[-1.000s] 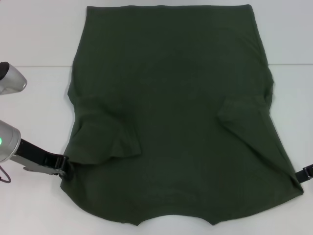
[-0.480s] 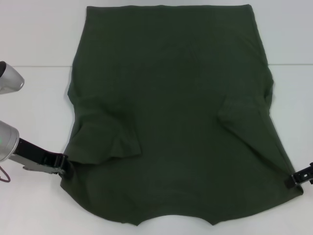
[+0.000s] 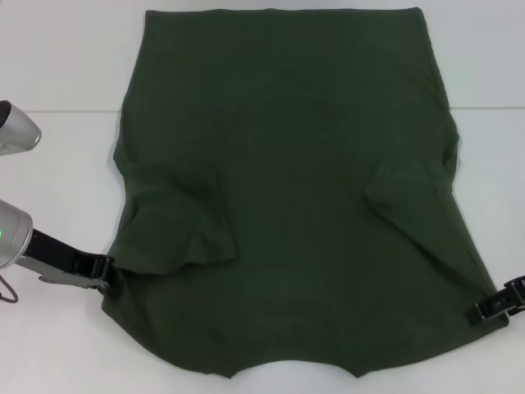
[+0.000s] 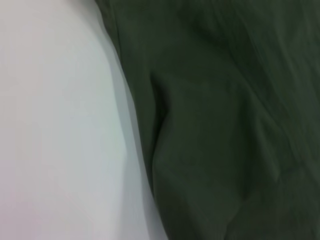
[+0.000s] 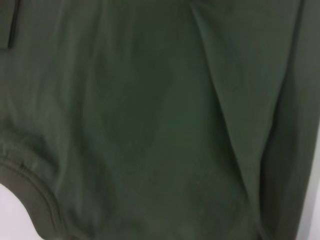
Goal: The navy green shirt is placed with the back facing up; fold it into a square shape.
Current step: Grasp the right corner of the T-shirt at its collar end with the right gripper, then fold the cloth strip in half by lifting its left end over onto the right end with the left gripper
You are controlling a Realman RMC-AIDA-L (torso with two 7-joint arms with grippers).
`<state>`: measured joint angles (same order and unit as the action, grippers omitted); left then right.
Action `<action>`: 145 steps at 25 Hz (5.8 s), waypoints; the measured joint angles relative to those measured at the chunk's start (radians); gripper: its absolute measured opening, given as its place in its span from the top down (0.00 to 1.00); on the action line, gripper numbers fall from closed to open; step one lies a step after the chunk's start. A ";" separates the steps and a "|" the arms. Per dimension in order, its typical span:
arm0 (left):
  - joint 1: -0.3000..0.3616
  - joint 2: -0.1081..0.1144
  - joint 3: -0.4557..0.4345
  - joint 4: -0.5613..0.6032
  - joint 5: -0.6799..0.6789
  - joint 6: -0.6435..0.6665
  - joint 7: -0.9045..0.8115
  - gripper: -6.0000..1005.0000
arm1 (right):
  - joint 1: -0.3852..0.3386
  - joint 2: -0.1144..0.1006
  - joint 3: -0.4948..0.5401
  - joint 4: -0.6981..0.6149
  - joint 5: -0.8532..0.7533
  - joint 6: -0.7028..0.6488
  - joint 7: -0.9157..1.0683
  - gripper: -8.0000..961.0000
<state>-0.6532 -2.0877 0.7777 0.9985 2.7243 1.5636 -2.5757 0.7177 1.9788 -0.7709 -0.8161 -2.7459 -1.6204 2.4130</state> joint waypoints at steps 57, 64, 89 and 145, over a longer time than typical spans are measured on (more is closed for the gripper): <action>-0.002 0.000 -0.012 0.003 -0.011 -0.004 0.011 0.96 | -0.005 0.000 -0.002 0.011 0.000 0.016 0.000 0.02; -0.003 0.000 -0.012 0.001 -0.012 -0.008 0.011 0.96 | -0.003 0.001 -0.005 0.025 -0.002 0.024 0.000 0.02; -0.006 0.007 -0.014 -0.001 -0.034 -0.013 0.024 0.96 | 0.066 0.053 -0.028 0.034 0.009 0.027 0.004 0.02; -0.022 0.101 -0.463 -0.278 -0.335 0.290 0.272 0.96 | -0.089 -0.101 0.507 0.099 0.112 -0.326 -0.327 0.94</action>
<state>-0.6754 -1.9869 0.3148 0.7208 2.3898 1.8538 -2.3037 0.6290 1.8775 -0.2635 -0.7169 -2.6339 -1.9466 2.0860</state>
